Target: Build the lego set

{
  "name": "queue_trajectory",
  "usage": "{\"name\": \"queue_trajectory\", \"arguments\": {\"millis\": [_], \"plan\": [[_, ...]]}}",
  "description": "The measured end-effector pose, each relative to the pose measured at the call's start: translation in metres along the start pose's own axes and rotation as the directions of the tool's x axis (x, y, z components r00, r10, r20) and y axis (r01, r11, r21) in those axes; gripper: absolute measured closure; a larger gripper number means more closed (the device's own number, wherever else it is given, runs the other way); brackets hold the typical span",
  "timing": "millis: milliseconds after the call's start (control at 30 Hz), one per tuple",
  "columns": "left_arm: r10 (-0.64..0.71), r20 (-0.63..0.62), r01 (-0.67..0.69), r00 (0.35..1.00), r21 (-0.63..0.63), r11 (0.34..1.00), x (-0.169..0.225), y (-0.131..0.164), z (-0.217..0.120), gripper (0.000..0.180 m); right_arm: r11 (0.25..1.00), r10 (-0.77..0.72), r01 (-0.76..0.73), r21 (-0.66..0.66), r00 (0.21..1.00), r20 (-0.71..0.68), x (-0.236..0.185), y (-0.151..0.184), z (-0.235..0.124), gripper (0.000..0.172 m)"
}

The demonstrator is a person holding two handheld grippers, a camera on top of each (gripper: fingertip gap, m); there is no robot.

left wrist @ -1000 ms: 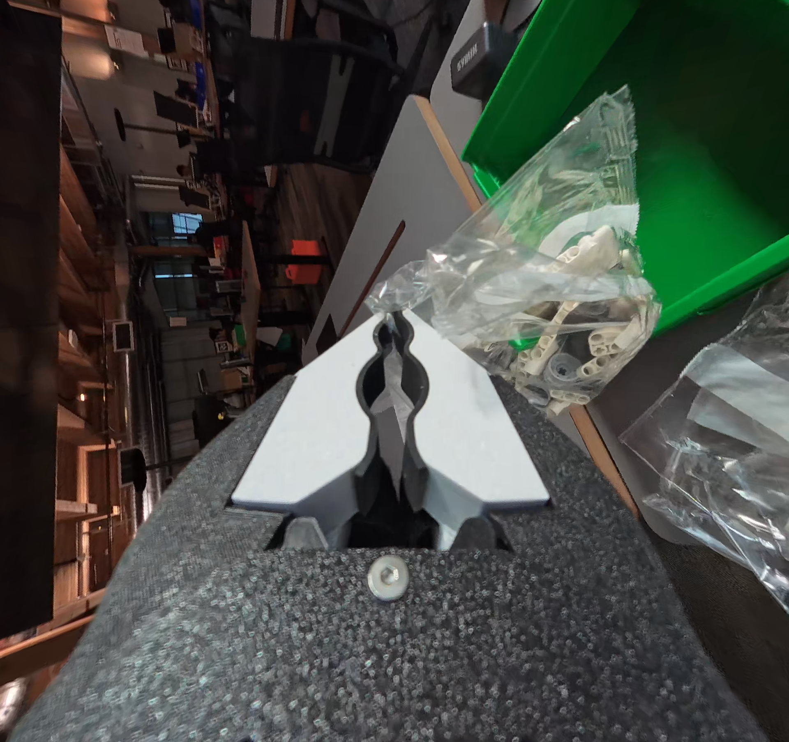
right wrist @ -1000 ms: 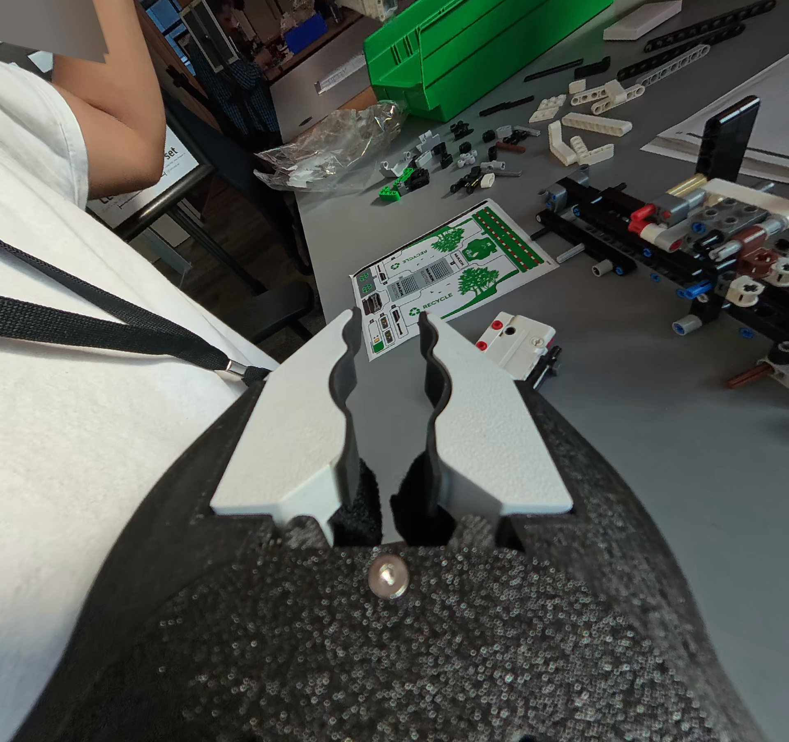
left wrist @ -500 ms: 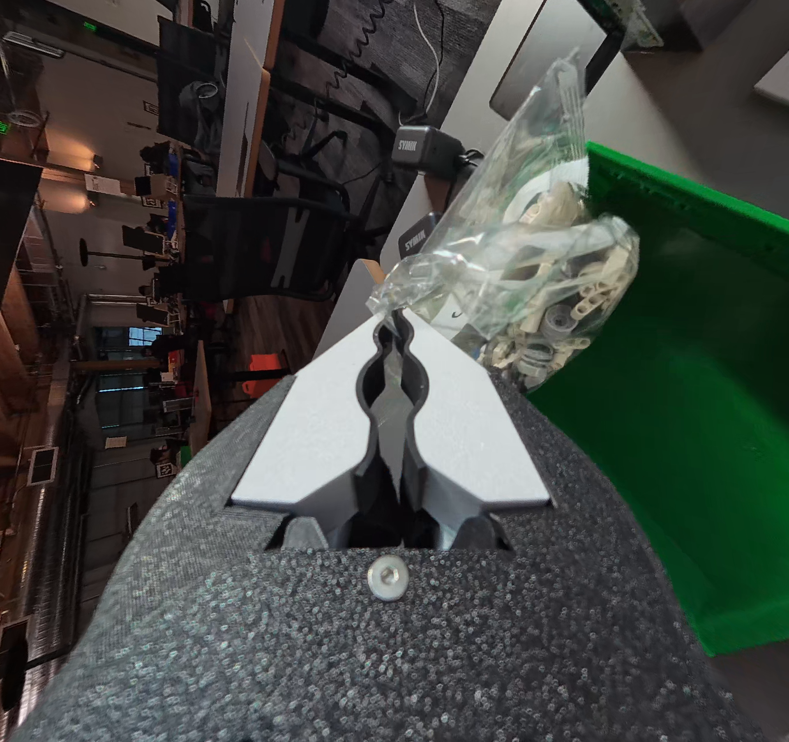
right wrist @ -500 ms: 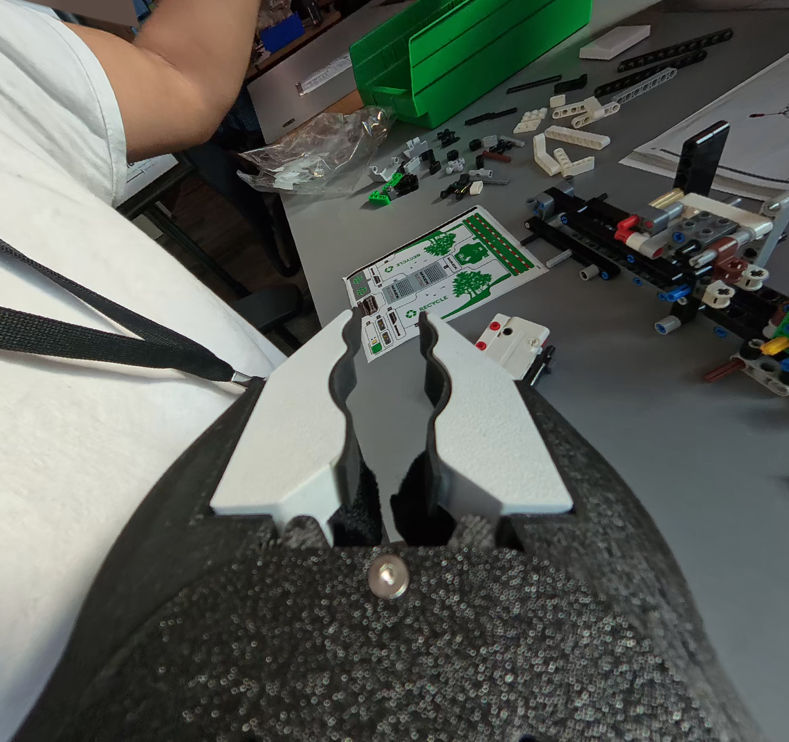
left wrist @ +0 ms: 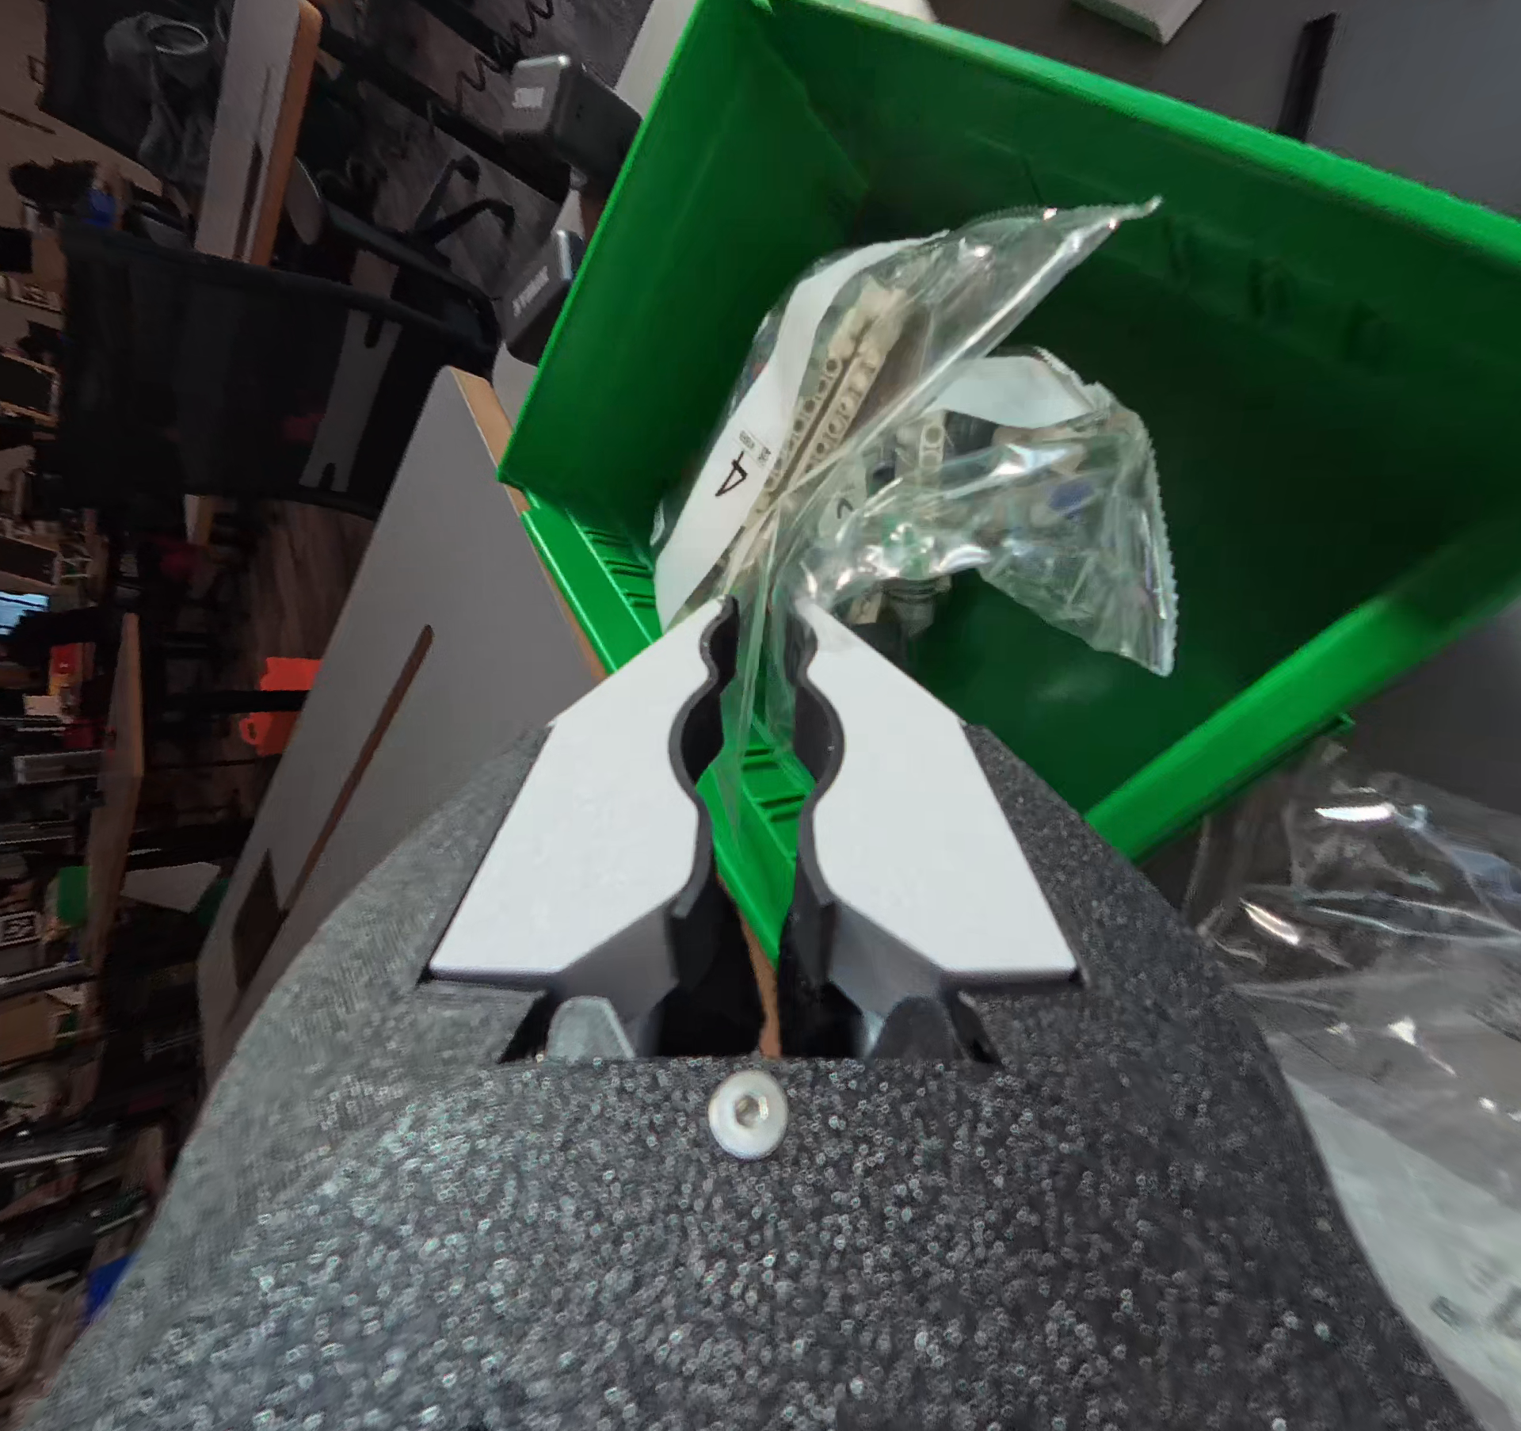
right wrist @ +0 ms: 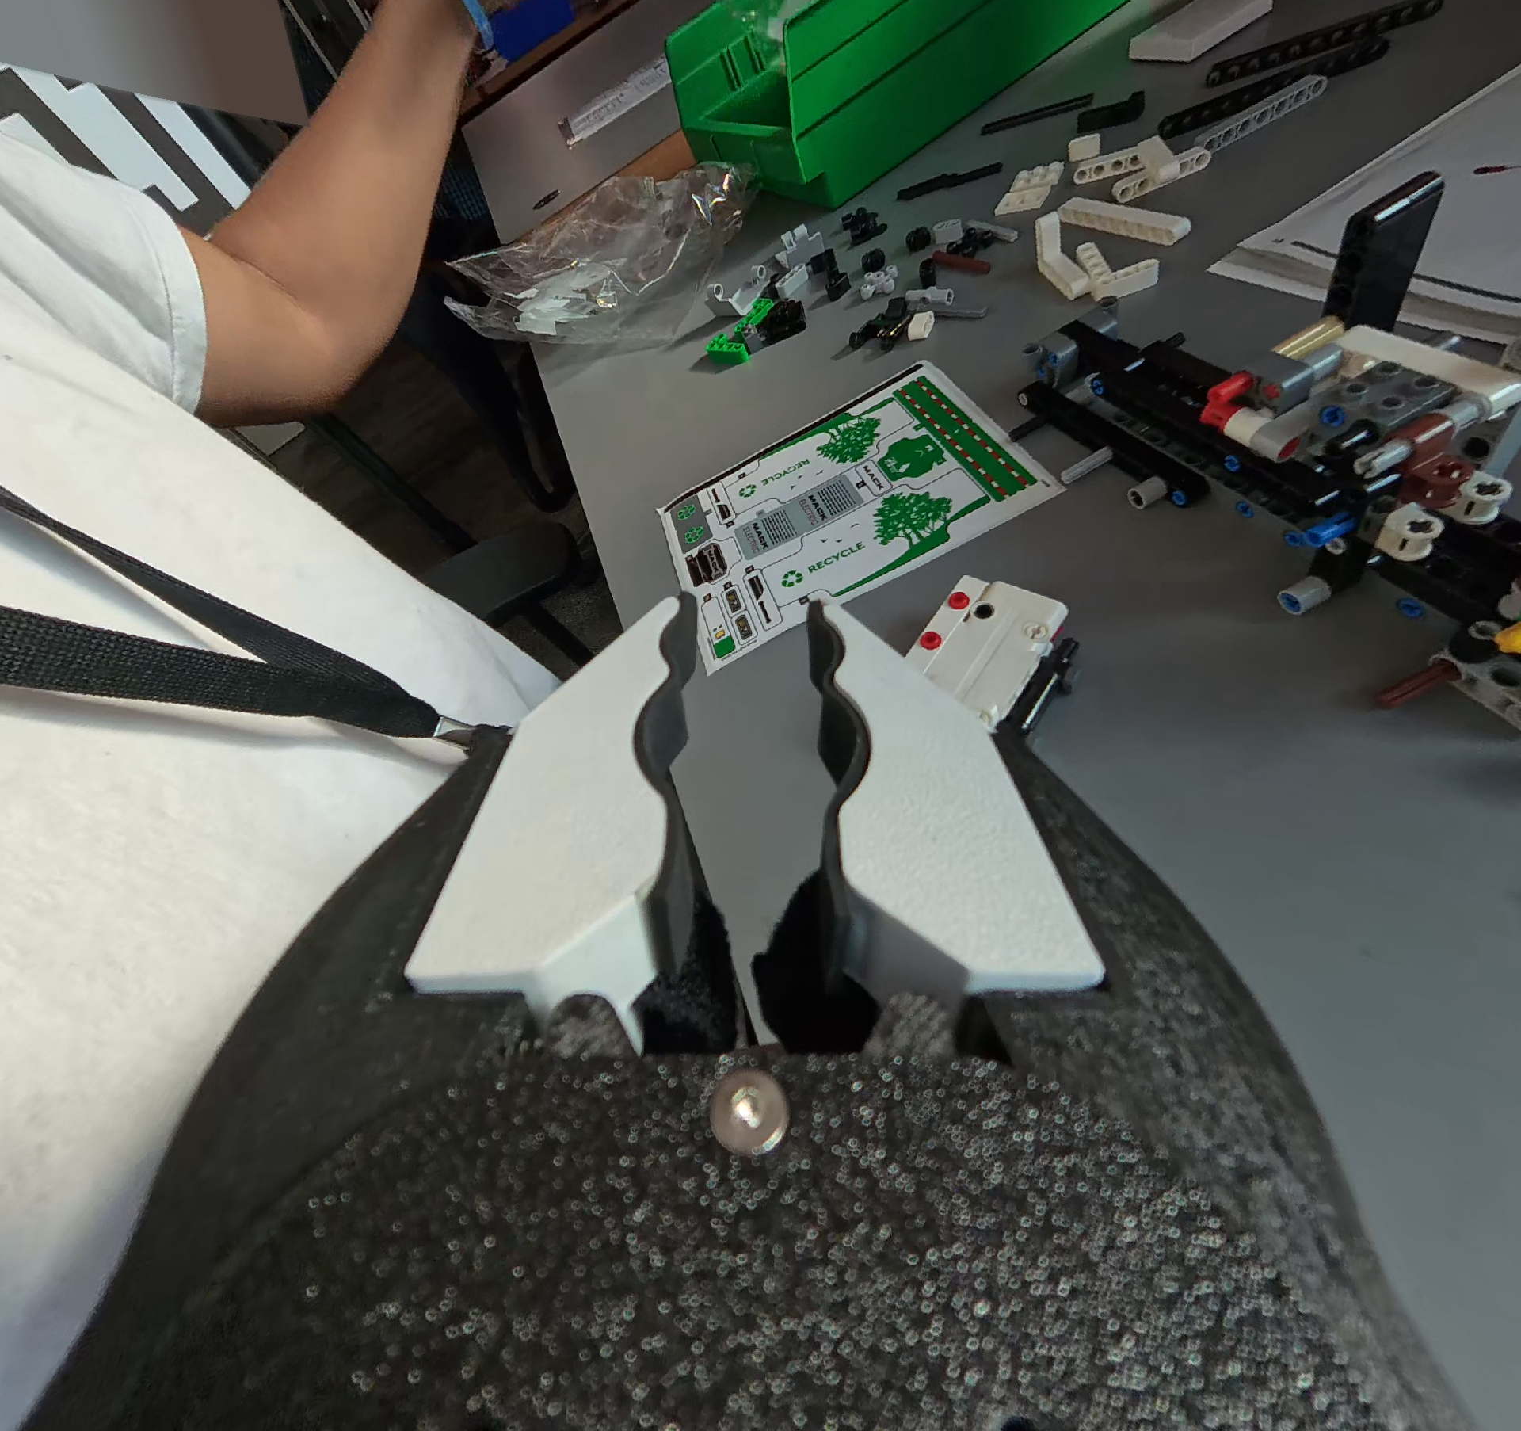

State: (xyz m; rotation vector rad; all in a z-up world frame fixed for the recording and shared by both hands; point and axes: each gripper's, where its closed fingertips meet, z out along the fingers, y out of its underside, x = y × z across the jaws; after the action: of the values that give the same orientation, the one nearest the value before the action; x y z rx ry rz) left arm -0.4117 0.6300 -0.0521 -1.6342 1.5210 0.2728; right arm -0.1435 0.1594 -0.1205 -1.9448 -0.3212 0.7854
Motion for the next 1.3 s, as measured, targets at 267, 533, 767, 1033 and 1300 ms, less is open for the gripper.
{"name": "queue_trajectory", "arguments": {"millis": [267, 533, 767, 1033, 1300], "plan": [[-0.15, -0.007, 0.15, 0.989, 0.004, 0.989, 0.051, 0.023, -0.072, 0.137, 0.999, -0.03, 0.027, -0.022, 0.994, -0.109, 0.01, 0.01, -0.017, 0.146], [-0.366, -0.371, 0.485, 0.853, 0.307, 0.819, 0.204, -0.073, -0.161, 0.141, 0.997, -0.071, 0.063, -0.045, 0.975, -0.209, 0.023, 0.025, -0.03, 0.147], [-0.313, -0.603, 0.569, 0.733, 0.293, 0.768, 0.364, -0.151, -0.152, 0.14, 0.993, -0.107, 0.091, -0.076, 0.964, -0.242, 0.032, 0.031, -0.03, 0.147], [-0.081, -0.86, 0.685, 0.503, 0.34, 0.645, 0.403, -0.174, -0.198, 0.134, 0.999, -0.033, 0.031, -0.013, 0.988, -0.148, 0.025, 0.036, -0.034, 0.149], [-0.148, -0.74, 0.574, 0.657, 0.363, 0.733, 0.398, -0.15, -0.162, 0.134, 0.998, 0.027, -0.022, 0.067, 0.997, -0.074, 0.023, 0.024, -0.041, 0.15]]}}
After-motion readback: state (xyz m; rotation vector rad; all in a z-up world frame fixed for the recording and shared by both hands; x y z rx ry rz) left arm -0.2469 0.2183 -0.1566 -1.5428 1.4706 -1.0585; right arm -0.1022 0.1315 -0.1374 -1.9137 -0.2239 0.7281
